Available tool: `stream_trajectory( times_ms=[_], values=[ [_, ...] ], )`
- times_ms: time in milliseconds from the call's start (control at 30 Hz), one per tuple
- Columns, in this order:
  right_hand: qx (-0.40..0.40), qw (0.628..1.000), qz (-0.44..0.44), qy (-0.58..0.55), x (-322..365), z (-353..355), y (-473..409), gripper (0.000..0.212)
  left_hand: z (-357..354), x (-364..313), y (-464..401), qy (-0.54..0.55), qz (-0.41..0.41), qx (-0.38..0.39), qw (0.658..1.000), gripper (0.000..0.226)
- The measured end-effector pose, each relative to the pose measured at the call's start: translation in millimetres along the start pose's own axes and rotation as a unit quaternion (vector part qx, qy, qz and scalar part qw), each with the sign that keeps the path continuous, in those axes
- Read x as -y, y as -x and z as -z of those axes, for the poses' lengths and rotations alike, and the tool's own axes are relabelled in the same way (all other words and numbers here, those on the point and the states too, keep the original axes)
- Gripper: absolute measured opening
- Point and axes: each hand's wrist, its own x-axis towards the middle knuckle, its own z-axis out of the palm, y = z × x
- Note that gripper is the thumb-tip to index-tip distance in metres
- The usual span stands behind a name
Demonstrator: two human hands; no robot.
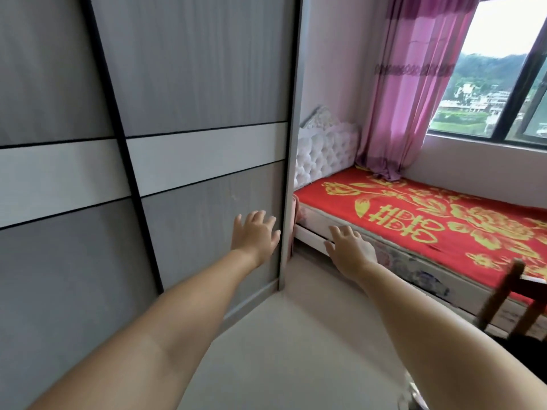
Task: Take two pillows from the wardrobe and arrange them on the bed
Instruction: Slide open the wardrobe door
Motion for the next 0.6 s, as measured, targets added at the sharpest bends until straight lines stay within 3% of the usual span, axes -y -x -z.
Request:
stream_trajectory(
  times_ms=[333, 600],
  values=[
    [0.036, 0.998, 0.009, -0.059, 13.7, -55.5, -218.4, 0.046, -68.9, 64.5, -200.5, -0.036, 0.017, 0.000, 0.999, 0.045],
    [0.011, 0.988, -0.054, -0.146, 40.9, -90.6, -427.4, 0.047, -108.1, 123.2, -406.0, -0.080, -0.069, -0.017, 0.994, 0.045]
  ],
)
